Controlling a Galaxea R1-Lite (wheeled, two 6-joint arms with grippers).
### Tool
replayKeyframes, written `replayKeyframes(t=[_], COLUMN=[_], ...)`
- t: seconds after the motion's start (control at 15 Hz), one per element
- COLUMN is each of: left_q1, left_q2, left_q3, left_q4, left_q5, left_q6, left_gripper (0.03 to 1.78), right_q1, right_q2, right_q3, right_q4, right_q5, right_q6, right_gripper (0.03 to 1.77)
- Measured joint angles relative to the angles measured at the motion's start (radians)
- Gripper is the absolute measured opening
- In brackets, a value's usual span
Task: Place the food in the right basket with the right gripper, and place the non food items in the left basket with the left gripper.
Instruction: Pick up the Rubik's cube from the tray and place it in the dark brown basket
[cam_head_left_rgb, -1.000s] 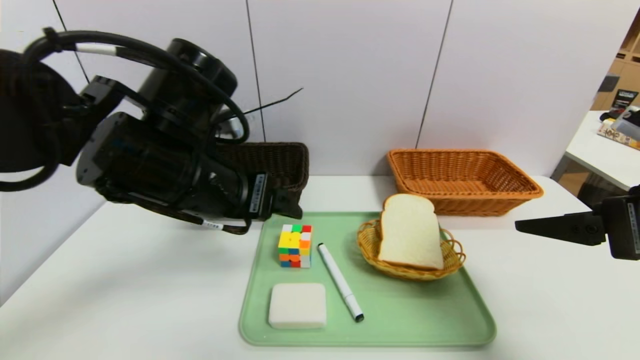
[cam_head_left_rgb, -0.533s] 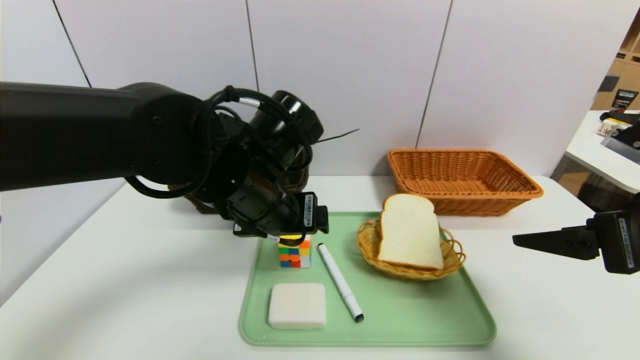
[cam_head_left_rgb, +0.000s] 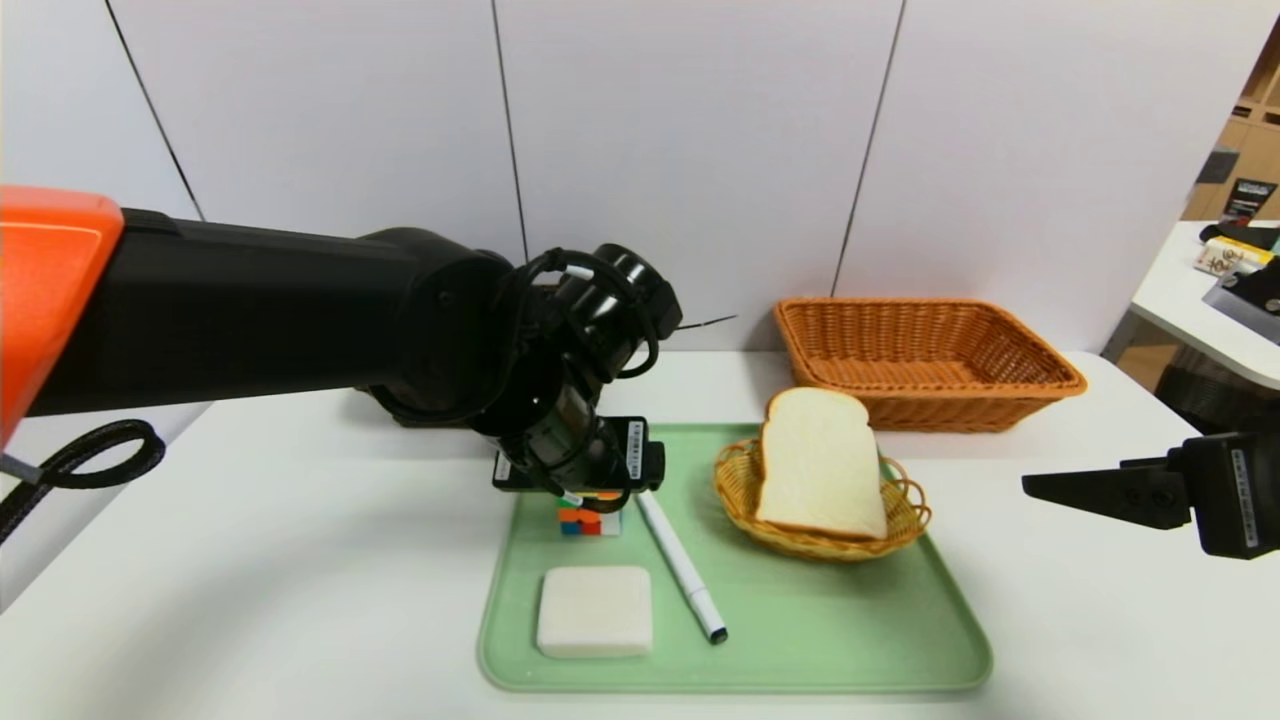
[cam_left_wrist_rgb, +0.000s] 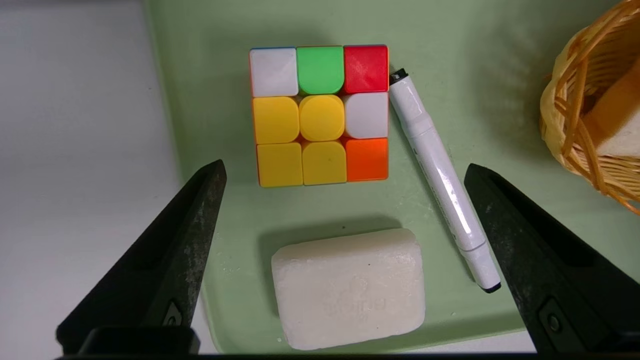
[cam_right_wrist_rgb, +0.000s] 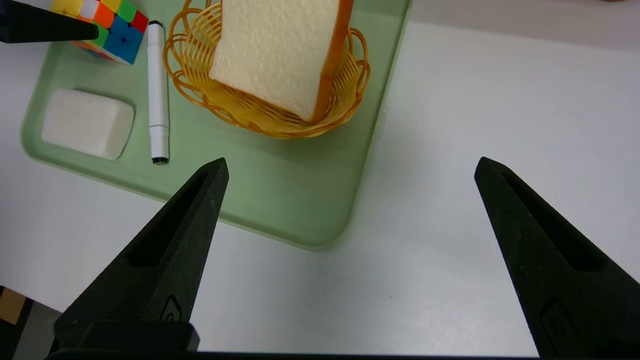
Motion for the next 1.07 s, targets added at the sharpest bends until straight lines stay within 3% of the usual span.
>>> replayKeyframes(t=[1.07], left_q1=[0.025], left_q2=[0.103], left_q3=[-0.028], left_q4=[-0.007], left_q5=[0.006], left_q6=[0.0], left_gripper=[1.69], right_q1=[-0.024], right_q2=[-0.061], right_q3=[0.059], right_q4=[0.0], right_q5=[-0.001], right_q6=[0.0], right_gripper=[1.7])
